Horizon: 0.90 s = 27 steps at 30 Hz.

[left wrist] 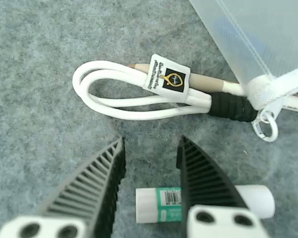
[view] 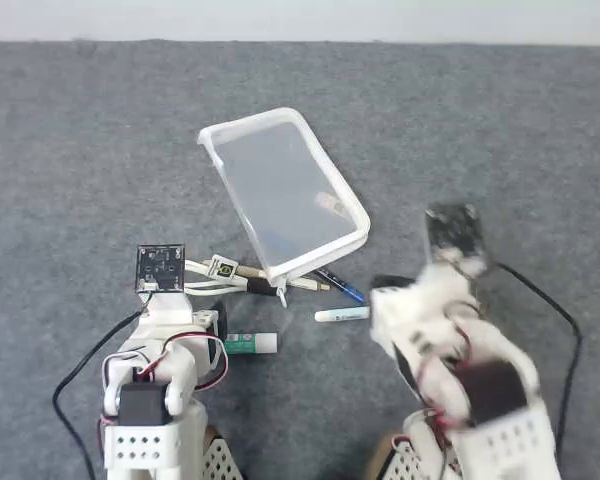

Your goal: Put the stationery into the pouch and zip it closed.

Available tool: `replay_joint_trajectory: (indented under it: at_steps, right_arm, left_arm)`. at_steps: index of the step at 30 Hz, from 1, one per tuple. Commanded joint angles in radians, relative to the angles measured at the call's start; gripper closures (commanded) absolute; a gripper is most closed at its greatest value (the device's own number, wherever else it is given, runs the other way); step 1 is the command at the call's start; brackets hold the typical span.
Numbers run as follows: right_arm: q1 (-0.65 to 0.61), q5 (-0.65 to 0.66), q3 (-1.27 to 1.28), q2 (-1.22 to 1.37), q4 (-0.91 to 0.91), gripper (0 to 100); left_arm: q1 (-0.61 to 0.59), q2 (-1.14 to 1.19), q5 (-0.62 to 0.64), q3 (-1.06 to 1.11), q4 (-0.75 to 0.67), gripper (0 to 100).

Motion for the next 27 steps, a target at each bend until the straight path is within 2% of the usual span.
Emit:
replay_joint_trajectory:
  at_steps: [1, 9, 19, 27]
  right_arm:
    - [-0.068, -0.075, -0.071, 0.205, -0.119, 99.1]
    - [-0.191, -0.092, -0.074, 0.561, -0.338, 99.2]
    - [-0.209, -0.092, -0.075, 0.860, -0.657, 99.2]
    - [-0.209, -0.092, -0.239, 1.066, -0.697, 99.2]
  left_arm:
    - [-0.003, -0.015, 0.002, -0.012, 0.005, 84]
    - [-0.003, -0.015, 0.002, -0.012, 0.005, 84]
    - [-0.003, -0.015, 0.002, -0.012, 0.005, 84]
    - [-0.003, -0.015, 0.002, -0.012, 0.005, 84]
